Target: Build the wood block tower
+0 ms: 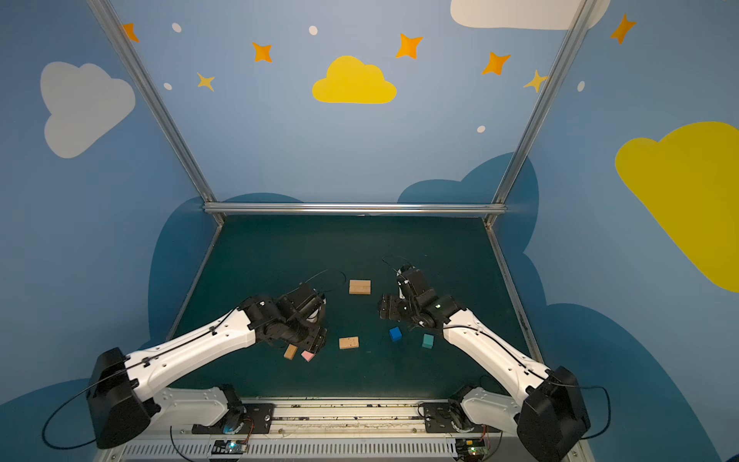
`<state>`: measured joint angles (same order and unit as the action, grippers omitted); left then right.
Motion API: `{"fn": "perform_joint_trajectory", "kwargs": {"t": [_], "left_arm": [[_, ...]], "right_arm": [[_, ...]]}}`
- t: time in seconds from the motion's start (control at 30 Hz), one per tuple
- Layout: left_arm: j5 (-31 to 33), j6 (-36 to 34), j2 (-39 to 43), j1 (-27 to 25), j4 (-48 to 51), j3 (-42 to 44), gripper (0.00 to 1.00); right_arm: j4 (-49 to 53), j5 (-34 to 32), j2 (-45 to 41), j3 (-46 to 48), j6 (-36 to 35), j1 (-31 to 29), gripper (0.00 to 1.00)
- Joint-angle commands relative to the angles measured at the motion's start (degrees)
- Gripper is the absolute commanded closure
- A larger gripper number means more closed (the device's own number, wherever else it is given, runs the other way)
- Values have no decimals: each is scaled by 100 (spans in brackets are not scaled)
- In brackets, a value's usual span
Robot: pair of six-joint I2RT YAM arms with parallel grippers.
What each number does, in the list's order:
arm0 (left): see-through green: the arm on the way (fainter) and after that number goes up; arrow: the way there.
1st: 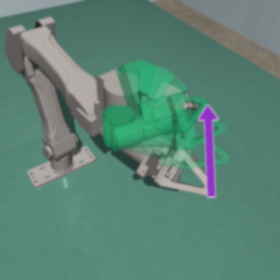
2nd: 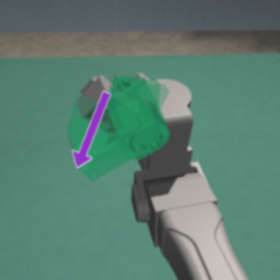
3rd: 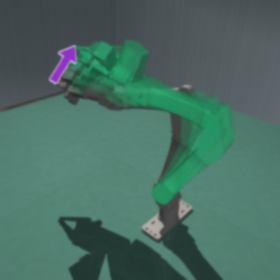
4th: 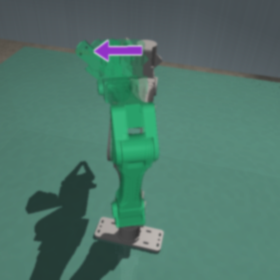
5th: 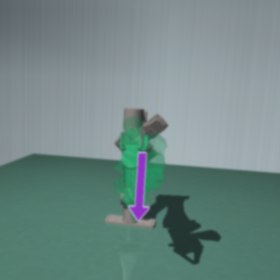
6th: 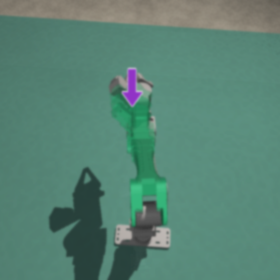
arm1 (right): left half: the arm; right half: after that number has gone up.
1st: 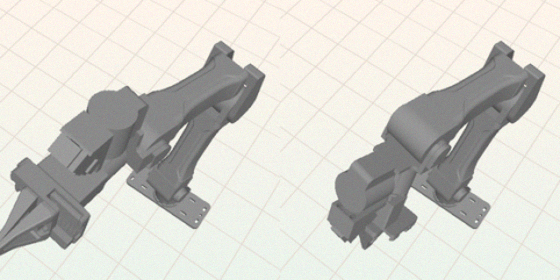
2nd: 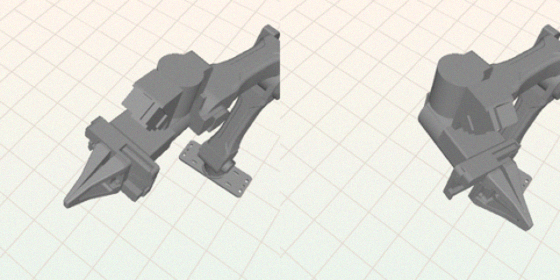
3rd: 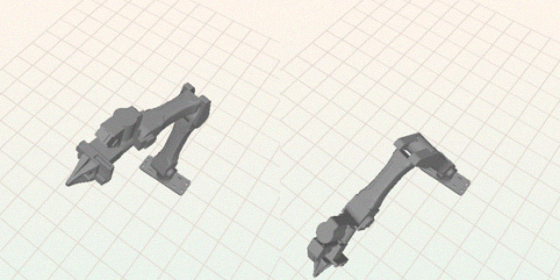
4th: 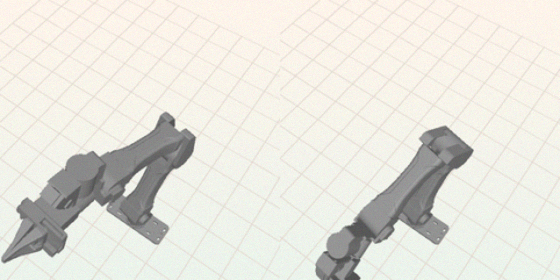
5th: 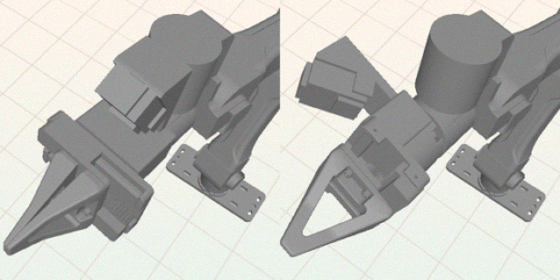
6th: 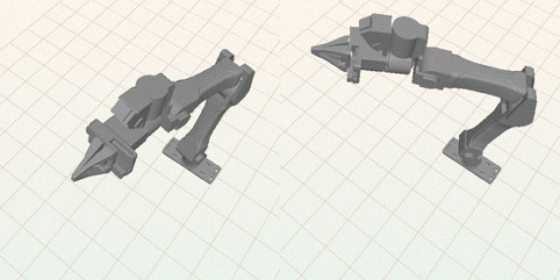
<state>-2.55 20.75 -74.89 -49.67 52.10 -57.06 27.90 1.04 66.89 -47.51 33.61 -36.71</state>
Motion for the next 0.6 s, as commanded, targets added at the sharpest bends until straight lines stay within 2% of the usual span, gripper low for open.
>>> {"fn": "perform_joint_trajectory", "kwargs": {"t": [0.0, 0.1, 0.23, 0.57], "left_arm": [[-165, 268, -248, -176, 293, 46, 25], [-132, 345, -545, -223, 237, 100, 26], [-15, 500, -850, -227, 8, 277, 31], [433, 281, -1327, -142, -489, 328, 29]], "right_arm": [[-311, 256, -89, 159, -12, 82, 12], [-370, 283, -80, 212, 4, 106, 12], [-485, 318, -98, 273, 40, 138, 12], [-700, 397, -255, 495, 291, 230, 12]]}}
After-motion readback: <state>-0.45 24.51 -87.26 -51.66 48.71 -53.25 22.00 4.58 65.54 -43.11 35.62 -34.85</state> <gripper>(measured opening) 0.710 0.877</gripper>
